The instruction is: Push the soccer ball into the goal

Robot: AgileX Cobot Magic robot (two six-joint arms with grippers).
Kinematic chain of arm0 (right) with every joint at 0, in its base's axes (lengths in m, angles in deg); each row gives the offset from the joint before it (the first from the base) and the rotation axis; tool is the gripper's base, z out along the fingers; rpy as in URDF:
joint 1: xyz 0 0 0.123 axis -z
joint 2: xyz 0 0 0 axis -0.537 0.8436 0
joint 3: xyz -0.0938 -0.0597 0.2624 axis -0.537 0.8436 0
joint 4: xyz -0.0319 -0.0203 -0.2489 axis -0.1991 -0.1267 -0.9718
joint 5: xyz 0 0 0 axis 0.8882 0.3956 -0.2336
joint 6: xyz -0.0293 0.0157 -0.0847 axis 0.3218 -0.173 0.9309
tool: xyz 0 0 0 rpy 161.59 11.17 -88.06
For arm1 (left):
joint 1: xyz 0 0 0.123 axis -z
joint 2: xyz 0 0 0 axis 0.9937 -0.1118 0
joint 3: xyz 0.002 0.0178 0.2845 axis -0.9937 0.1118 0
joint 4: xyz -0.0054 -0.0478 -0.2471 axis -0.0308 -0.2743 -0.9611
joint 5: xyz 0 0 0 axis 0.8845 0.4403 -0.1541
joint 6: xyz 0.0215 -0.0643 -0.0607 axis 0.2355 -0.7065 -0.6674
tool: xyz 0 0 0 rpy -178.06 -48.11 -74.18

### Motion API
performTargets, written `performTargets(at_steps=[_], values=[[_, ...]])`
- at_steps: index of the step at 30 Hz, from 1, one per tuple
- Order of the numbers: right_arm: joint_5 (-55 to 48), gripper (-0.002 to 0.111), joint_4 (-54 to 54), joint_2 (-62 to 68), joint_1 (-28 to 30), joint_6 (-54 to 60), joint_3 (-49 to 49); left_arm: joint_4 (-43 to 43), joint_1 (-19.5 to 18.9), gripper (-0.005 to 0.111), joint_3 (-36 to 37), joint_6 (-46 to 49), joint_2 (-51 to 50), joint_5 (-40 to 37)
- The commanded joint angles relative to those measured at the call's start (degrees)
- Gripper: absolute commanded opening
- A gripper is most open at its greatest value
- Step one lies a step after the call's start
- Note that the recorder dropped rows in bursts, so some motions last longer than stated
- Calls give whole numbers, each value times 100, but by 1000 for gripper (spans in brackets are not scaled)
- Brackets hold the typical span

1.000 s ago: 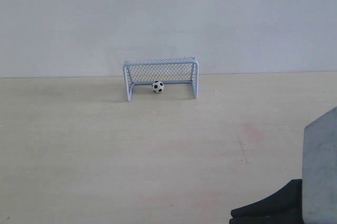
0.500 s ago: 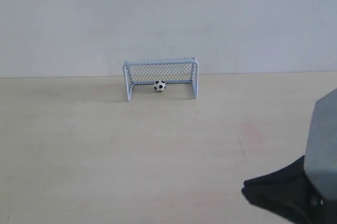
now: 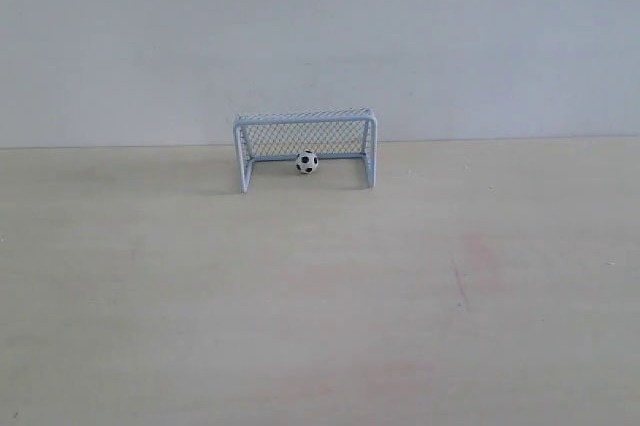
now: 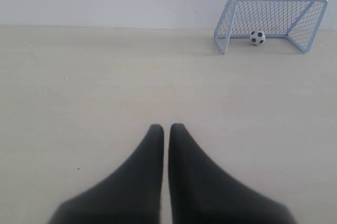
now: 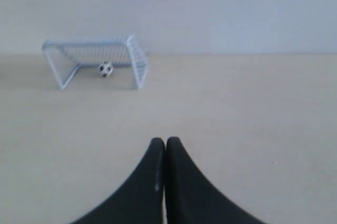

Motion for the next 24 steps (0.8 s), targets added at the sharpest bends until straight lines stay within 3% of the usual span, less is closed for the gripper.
performTargets(at_steps=[1, 9, 15, 24], values=[[8, 0, 44, -801, 518, 49, 13, 6, 16, 4, 21, -6, 18, 13], [447, 0, 121, -2357, 434, 254, 844, 6, 16, 4, 21, -6, 18, 13], [1350, 0, 402, -3357, -98, 138, 2027, 6, 16, 4, 21, -6, 18, 13], [1861, 0, 532, -3446, -253, 167, 2626, 6, 16, 4, 21, -6, 18, 13]])
